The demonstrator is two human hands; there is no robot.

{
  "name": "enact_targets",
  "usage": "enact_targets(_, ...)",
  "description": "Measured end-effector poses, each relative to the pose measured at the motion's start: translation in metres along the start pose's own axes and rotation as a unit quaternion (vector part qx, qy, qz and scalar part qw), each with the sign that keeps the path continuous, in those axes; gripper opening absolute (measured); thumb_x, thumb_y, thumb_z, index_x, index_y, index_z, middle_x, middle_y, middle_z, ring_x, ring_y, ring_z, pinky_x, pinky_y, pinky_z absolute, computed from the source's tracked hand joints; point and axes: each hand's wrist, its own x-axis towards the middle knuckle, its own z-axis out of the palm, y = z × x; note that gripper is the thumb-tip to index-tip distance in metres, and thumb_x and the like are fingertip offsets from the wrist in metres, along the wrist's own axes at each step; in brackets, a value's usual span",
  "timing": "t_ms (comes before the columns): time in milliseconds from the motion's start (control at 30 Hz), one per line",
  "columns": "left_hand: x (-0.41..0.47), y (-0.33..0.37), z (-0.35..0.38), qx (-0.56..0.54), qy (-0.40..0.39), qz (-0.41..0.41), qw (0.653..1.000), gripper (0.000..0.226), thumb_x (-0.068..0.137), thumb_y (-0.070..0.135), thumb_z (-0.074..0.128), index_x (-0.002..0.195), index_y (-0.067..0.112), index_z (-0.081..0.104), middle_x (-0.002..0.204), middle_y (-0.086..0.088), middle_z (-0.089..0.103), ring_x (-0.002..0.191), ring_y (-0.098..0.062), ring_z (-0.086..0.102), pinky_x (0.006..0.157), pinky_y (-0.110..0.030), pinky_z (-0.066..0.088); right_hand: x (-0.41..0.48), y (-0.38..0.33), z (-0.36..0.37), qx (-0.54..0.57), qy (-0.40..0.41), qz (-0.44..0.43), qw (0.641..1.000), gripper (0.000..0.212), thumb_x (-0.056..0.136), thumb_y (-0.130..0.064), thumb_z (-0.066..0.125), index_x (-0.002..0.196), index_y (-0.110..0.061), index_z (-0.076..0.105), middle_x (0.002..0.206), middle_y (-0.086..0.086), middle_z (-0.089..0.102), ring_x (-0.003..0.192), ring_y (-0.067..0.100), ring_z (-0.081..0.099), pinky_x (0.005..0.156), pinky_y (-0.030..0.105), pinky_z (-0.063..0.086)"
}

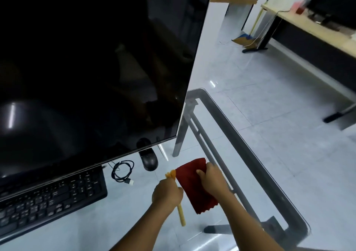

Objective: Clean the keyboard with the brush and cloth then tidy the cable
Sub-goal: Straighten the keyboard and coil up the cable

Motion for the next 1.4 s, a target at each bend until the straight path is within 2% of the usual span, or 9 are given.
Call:
enact_targets(133, 0.001, -0.004, -0.016, -0.113, 0.022, 0.017, 0.993, 0.019, 0.093, 0.029, 0.047, 0.090, 0.012, 0.055, 0.077, -0.004, 0.066, 0.055, -0.018, 0.067, 0.049, -0.025, 0.053, -0.009, -0.008, -0.021, -0.003, 0.004, -0.093, 0.996, 0.025, 0.103, -0.037, 0.046, 0.112, -0.014, 0.047, 0.102, 0.004, 0.065, 0.090, 0.023, 0.062, 0.078, 0.038, 0.053)
enact_targets(333, -0.022, 0.016, -0.063, -0.167, 0.084, 0.109, 0.976, 0.022, 0.094, 0.031, 0.046, 0.081, 0.014, 0.053, 0.068, -0.004, 0.064, 0.053, -0.019, 0.066, 0.053, -0.031, 0.058, -0.033, -0.040, -0.092, 0.009, 0.095, -0.175, 0.980, 0.031, 0.099, -0.042, 0.052, 0.119, -0.018, 0.055, 0.094, 0.001, 0.069, 0.082, 0.022, 0.064, 0.064, 0.029, 0.047)
enact_targets(467, -0.059, 0.049, -0.114, -0.158, 0.133, 0.196, 0.959, 0.027, 0.090, 0.037, 0.052, 0.071, 0.018, 0.052, 0.070, -0.004, 0.065, 0.061, -0.023, 0.068, 0.061, -0.041, 0.059, -0.051, -0.071, -0.165, 0.078, 0.164, -0.219, 0.959, 0.022, 0.098, -0.036, 0.057, 0.111, -0.018, 0.059, 0.082, -0.007, 0.063, 0.070, 0.009, 0.058, 0.054, 0.017, 0.039)
enact_targets(700, -0.149, 0.118, -0.245, -0.192, 0.222, 0.349, 0.890, 0.037, 0.083, 0.043, 0.059, 0.067, 0.010, 0.055, 0.052, -0.005, 0.063, 0.050, -0.024, 0.064, 0.055, -0.040, 0.057, -0.077, -0.142, -0.313, 0.197, 0.245, -0.281, 0.907, 0.015, 0.092, -0.029, 0.065, 0.103, -0.020, 0.059, 0.093, 0.000, 0.070, 0.087, 0.021, 0.066, 0.078, 0.037, 0.053)
enact_targets(833, -0.178, 0.163, -0.329, -0.211, 0.212, 0.386, 0.873, 0.035, 0.091, 0.032, 0.057, 0.073, 0.004, 0.065, 0.048, -0.006, 0.064, 0.036, -0.019, 0.057, 0.039, -0.020, 0.041, -0.082, -0.193, -0.390, 0.185, 0.281, -0.329, 0.882, 0.013, 0.093, -0.031, 0.064, 0.099, -0.023, 0.057, 0.088, -0.008, 0.063, 0.079, 0.011, 0.061, 0.064, 0.029, 0.046)
enact_targets(933, -0.179, 0.191, -0.389, -0.211, 0.237, 0.360, 0.877, 0.034, 0.093, 0.028, 0.058, 0.078, -0.001, 0.067, 0.056, -0.013, 0.066, 0.038, -0.020, 0.056, 0.041, -0.020, 0.044, -0.069, -0.233, -0.432, 0.138, 0.296, -0.343, 0.881, 0.017, 0.094, -0.034, 0.062, 0.104, -0.023, 0.055, 0.092, -0.006, 0.058, 0.083, 0.014, 0.056, 0.062, 0.026, 0.039)
enact_targets(1133, -0.120, 0.204, -0.454, -0.161, 0.270, 0.248, 0.916, 0.036, 0.096, 0.023, 0.055, 0.067, 0.002, 0.056, 0.034, -0.002, 0.053, 0.024, -0.010, 0.044, 0.029, -0.014, 0.033, -0.007, -0.298, -0.450, 0.091, 0.299, -0.353, 0.882, 0.026, 0.095, -0.029, 0.059, 0.115, -0.012, 0.058, 0.102, 0.003, 0.056, 0.092, 0.020, 0.052, 0.077, 0.028, 0.039)
enact_targets(1233, -0.078, 0.205, -0.466, -0.119, 0.259, 0.179, 0.942, 0.037, 0.098, 0.021, 0.049, 0.068, 0.002, 0.058, 0.055, -0.008, 0.059, 0.041, -0.015, 0.052, 0.032, -0.016, 0.038, 0.028, -0.322, -0.439, 0.091, 0.286, -0.359, 0.884, 0.028, 0.096, -0.027, 0.057, 0.118, -0.010, 0.057, 0.101, 0.003, 0.055, 0.092, 0.021, 0.051, 0.077, 0.029, 0.040)
enact_targets(1400, -0.029, 0.209, -0.470, -0.040, 0.263, 0.133, 0.955, 0.041, 0.099, 0.015, 0.044, 0.068, -0.003, 0.064, 0.059, -0.012, 0.063, 0.041, -0.018, 0.054, 0.042, -0.021, 0.047, 0.074, -0.359, -0.420, 0.183, 0.238, -0.362, 0.883, 0.017, 0.094, -0.027, 0.059, 0.098, -0.010, 0.060, 0.098, 0.006, 0.061, 0.094, 0.025, 0.059, 0.083, 0.036, 0.051)
